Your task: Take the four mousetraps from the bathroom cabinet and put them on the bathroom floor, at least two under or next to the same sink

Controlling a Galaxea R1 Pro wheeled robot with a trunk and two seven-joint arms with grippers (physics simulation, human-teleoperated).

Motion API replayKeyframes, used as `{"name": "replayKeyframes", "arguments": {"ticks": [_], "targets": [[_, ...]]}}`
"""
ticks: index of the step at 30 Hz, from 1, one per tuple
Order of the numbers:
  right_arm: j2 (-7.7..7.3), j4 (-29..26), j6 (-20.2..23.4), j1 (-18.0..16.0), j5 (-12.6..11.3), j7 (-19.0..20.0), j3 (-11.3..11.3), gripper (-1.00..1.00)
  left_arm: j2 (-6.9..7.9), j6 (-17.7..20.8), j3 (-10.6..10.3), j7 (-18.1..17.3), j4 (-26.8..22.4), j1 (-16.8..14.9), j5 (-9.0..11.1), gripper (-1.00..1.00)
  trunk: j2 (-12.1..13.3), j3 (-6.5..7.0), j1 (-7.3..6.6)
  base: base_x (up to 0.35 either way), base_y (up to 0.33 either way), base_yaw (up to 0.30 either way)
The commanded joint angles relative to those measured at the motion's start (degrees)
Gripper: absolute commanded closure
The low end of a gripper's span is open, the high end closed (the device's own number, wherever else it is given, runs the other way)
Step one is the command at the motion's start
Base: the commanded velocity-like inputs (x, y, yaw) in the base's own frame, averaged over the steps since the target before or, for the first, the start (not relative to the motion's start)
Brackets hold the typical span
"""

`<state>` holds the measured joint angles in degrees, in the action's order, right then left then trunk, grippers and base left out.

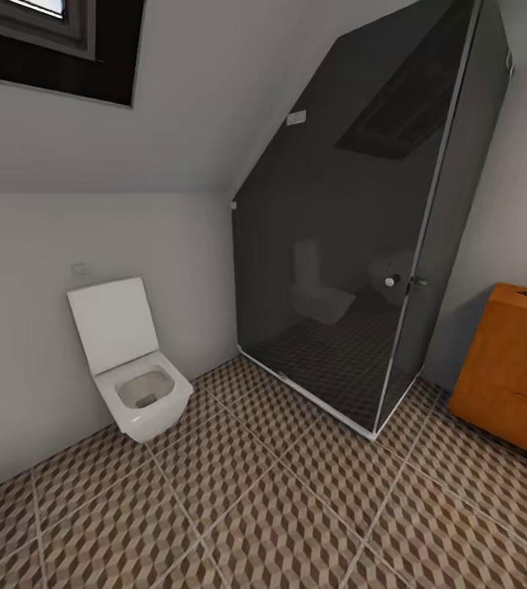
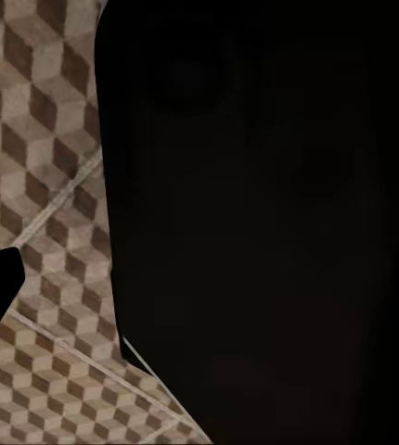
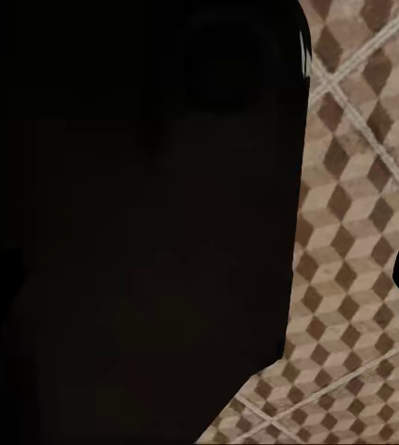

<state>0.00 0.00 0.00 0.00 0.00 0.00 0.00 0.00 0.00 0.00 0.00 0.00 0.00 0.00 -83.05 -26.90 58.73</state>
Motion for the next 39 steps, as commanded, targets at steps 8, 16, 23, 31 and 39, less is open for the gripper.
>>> {"name": "replayKeyframes", "arguments": {"ticks": [8, 16, 23, 31, 39], "targets": [[-0.08, -0.6, -0.5, -1.4, 0.5, 0.1, 0.5, -1.00, 0.18, -0.6, -0.1, 0.0, -0.5, 0.5, -0.2, -1.00, 0.0, -0.03, 0.00, 0.000, 0.000, -0.012], [0.12, -3.2, -3.1, -2.9, 0.0, -0.1, 0.3, -1.00, 0.18, -1.1, 0.1, 0.0, -2.5, 0.6, -0.2, -1.00, 0.0, -0.05, 0.00, 0.000, 0.000, -0.013], [0.32, -4.4, -5.3, -3.1, -0.1, -0.2, 0.3, -1.00, 0.18, -1.1, 0.1, 0.0, -2.9, 0.6, -0.2, -1.00, 0.0, -0.19, 0.00, 0.000, 0.000, -0.205], [0.30, -4.5, -7.9, -3.2, -0.1, -0.2, 0.3, -1.00, 0.18, -1.1, 0.1, 0.0, -2.9, 0.6, -0.2, -1.00, 0.0, -0.31, 0.00, 0.000, 0.000, -0.270], [0.28, -4.5, -10.5, -3.2, -0.1, -0.2, 0.4, -1.00, 0.18, -1.1, 0.1, -0.1, -2.9, 0.6, -0.2, -1.00, 0.0, -0.33, 0.00, 0.000, 0.000, -0.281]]}}
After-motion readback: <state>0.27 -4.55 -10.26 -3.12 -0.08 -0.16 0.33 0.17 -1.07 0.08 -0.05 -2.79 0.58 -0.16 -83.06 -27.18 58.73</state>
